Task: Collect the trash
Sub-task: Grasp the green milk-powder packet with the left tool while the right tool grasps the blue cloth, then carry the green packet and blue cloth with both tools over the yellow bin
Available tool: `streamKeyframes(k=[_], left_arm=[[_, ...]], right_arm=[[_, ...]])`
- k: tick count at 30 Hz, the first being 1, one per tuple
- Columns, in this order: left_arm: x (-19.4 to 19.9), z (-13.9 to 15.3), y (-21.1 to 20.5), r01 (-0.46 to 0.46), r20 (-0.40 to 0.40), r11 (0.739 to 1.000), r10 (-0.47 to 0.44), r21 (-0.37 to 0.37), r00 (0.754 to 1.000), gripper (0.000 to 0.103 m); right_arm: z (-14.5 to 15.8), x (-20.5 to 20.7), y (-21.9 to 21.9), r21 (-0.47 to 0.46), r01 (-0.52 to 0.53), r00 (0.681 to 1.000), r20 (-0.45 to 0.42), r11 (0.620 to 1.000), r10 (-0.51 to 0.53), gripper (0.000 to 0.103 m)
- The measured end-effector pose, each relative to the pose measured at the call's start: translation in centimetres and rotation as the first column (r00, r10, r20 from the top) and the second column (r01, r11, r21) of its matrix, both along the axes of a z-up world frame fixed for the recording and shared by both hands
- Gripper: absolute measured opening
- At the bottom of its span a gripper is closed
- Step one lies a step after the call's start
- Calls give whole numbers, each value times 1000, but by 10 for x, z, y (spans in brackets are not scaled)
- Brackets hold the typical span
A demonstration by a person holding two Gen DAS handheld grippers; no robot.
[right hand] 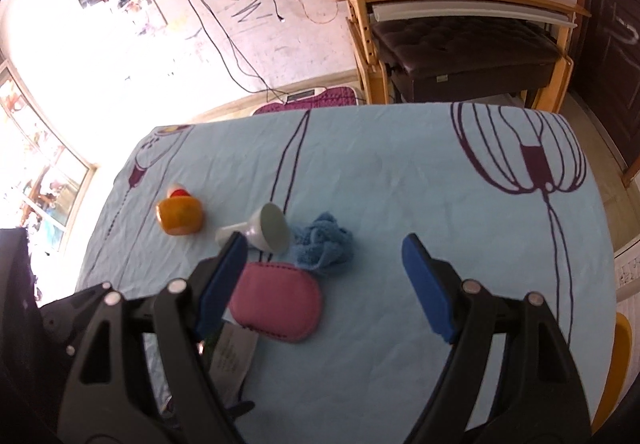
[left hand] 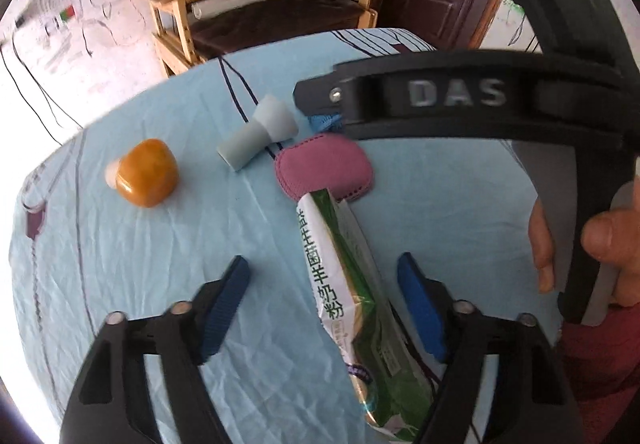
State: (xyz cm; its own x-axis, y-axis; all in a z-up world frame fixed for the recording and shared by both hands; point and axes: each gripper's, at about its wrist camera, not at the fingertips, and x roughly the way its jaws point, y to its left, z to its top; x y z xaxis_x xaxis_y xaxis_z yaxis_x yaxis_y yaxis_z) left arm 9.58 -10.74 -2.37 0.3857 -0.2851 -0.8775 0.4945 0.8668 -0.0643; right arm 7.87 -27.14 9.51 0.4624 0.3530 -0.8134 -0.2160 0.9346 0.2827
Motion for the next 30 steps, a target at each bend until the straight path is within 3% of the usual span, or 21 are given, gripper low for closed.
streamKeyframes(k=[4,7,17,20,22,26,30], left_arm=[[-3,2,0,24,37,1000,-24,1,999,35],[-8,2,-1,50,57,999,-49,-13,997,25],[-18,12,21,39,51,995,-34,-88,998,22],[-18,14,27,24,49,995,-20,-95,999,22],[-16,14,29,15,45,995,-10,-103,999,22],[-9,12,30,0,22,993,3,-121,1000,22],[-1,13,29,-5,25,993,8,-120,1000,22]], right_arm=[[-4,3,5,-25,-2,1000,-6,1000,2,77],[-6,4,10,-45,-11,1000,-5,999,11,77],[-11,8,31,-115,-42,999,19,992,44,76],[-13,7,30,-93,-47,999,16,995,49,68],[-11,5,30,-90,-56,998,17,994,57,51],[-10,1,29,-89,-59,998,8,994,60,31],[-1,-8,23,-43,-49,998,35,998,51,30]])
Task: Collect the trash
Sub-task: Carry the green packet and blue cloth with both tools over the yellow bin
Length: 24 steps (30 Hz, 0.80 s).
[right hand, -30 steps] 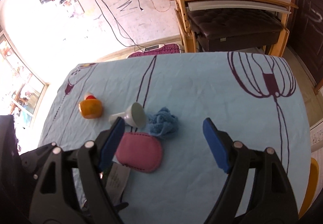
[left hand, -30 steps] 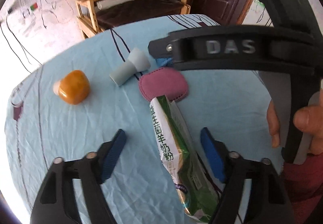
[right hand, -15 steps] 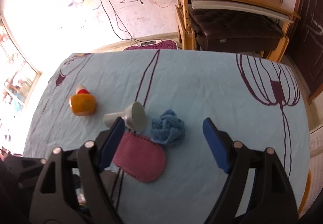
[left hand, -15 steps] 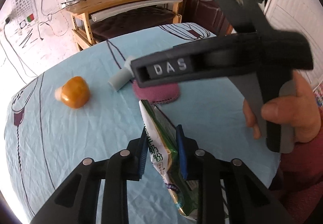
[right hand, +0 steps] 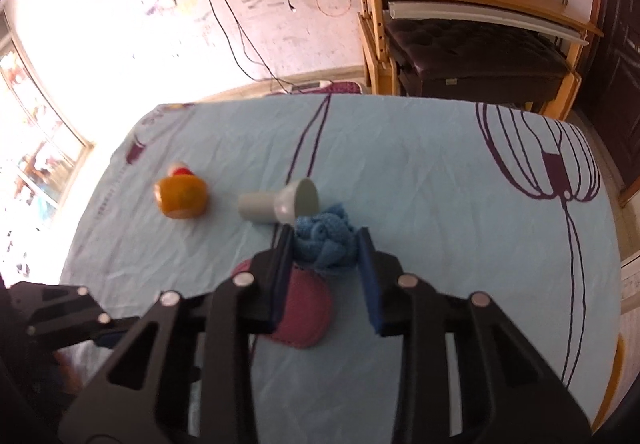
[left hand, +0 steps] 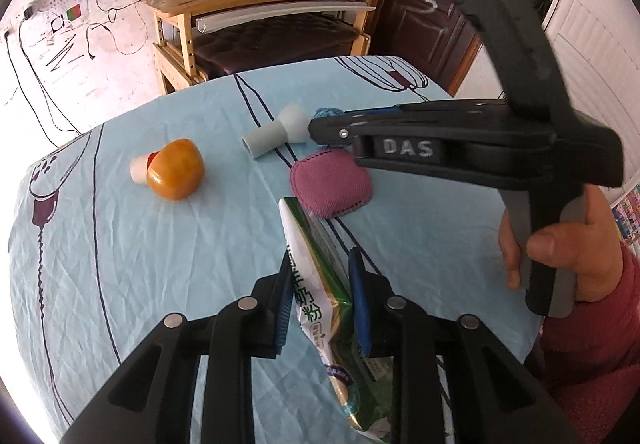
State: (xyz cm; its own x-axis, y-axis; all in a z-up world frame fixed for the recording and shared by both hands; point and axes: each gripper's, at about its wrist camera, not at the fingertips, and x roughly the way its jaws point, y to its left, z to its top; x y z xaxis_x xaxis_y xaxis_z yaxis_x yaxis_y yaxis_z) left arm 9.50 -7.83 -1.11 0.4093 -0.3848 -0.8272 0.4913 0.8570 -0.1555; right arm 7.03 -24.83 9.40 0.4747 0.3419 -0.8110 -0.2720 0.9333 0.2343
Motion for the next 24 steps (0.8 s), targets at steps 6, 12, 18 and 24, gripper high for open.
streamKeyframes(k=[6,12,18,24], left_arm=[[-3,9,3,-20,18,1000,20,-6,1000,22],[-3,23,3,-39,46,999,39,-5,998,22],[-2,42,-3,-46,89,999,46,0,995,22],[-1,62,-22,-29,143,1000,28,5,989,22]], right_arm=[[8,-8,-11,24,14,1000,26,1000,-15,30],[14,-15,-39,67,63,997,45,996,-66,30],[23,-28,-70,94,118,989,79,989,-125,31],[32,-46,-115,127,204,969,115,971,-219,31]])
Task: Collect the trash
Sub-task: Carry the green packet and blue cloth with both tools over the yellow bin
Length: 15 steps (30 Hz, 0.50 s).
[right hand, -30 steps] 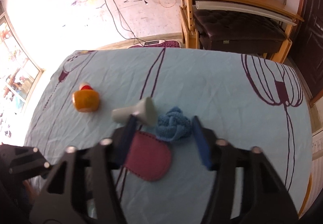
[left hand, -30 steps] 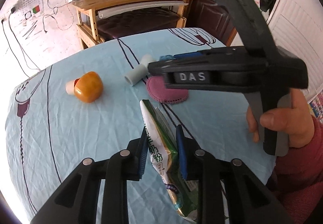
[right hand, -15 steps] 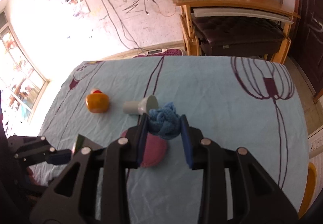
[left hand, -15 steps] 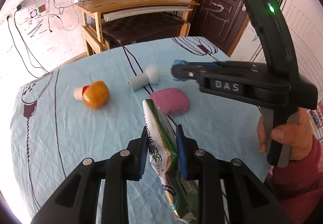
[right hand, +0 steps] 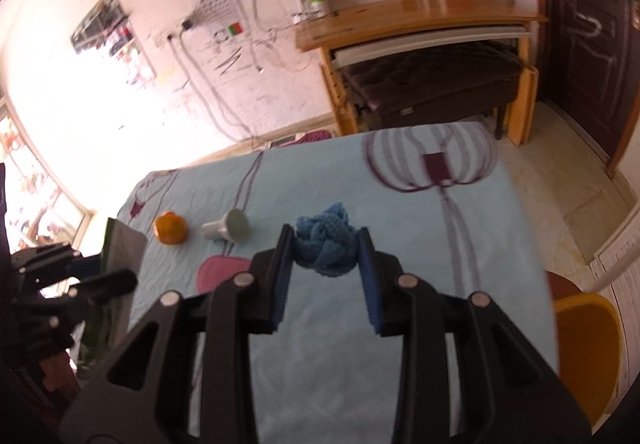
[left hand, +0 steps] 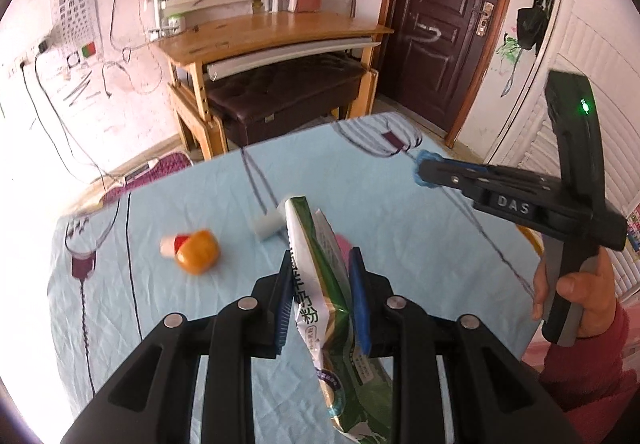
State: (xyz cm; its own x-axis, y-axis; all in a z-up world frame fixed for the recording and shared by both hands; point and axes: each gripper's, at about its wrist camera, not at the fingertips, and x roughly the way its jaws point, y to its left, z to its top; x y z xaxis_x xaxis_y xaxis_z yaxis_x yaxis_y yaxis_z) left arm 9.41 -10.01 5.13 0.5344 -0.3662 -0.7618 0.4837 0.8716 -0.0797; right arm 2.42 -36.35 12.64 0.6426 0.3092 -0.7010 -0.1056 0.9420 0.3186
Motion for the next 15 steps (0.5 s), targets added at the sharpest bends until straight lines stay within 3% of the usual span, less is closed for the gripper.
streamKeyframes(k=[10,15], left_arm=[[-3,22,-59,76,40,997,-76,7,996,22],[-10,38,-120,177,80,984,-178,17,981,22]], right_arm=[[2,-47,-92,12,208,978,30,978,-208,31],[-4,-74,-139,20,313,949,32,950,-313,31]])
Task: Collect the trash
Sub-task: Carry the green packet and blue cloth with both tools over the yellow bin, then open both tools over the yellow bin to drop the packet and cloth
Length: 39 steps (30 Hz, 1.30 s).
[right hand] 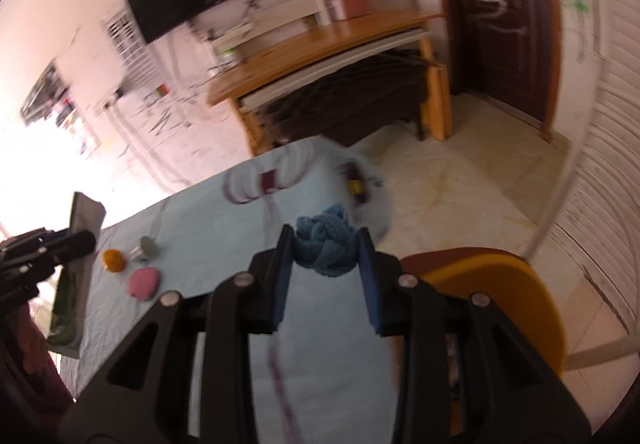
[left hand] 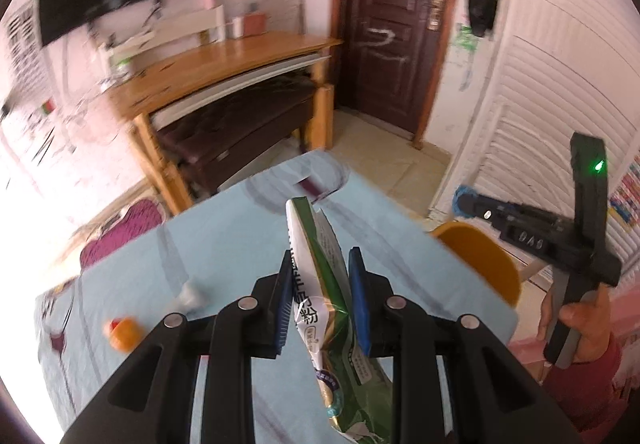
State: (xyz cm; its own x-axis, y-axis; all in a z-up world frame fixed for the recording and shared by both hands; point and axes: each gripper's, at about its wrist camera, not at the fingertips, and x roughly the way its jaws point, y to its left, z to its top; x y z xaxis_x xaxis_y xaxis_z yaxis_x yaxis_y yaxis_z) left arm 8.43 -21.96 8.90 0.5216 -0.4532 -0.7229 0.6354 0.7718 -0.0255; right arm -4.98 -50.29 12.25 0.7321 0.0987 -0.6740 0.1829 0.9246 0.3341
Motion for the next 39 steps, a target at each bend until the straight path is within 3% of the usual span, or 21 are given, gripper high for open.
streamKeyframes(k=[8,14,22,27,29,30,31,33,34,39], left_arm=[[-20,2,-90,154,-5,988,-154,4,988,22],[-32,-8,-135,212,-43,977,-211,20,977,22],[-32,-26,-184,238,-72,970,-235,39,969,22],[-24,-42,-206,221,-134,975,-219,1,967,24],[-18,-48,-210,214,-175,977,-212,-3,962,27],[-16,-51,-210,210,-192,978,-208,-12,959,33],[-14,-54,-211,203,-207,979,-203,-22,957,47],[-9,-56,-210,183,-229,982,-189,-48,955,69],[-8,-56,-209,173,-234,983,-182,-60,955,75],[-4,-55,-200,146,-233,987,-159,-73,959,76]], right_arm=[[-16,-39,-53,9,115,993,-21,993,-114,31],[-23,-60,-80,15,170,985,-26,985,-170,31],[-45,-67,-98,39,193,979,-69,980,-190,31],[-54,-67,-105,51,200,976,-97,979,-194,32],[-55,-68,-107,53,203,975,-99,978,-197,36],[-55,-68,-108,57,203,976,-97,978,-197,41],[-56,-68,-109,59,204,975,-96,977,-198,48],[-56,-68,-110,62,206,975,-92,977,-200,51],[-56,-69,-109,63,205,976,-92,977,-199,51],[-55,-68,-107,77,199,977,-88,977,-192,51]])
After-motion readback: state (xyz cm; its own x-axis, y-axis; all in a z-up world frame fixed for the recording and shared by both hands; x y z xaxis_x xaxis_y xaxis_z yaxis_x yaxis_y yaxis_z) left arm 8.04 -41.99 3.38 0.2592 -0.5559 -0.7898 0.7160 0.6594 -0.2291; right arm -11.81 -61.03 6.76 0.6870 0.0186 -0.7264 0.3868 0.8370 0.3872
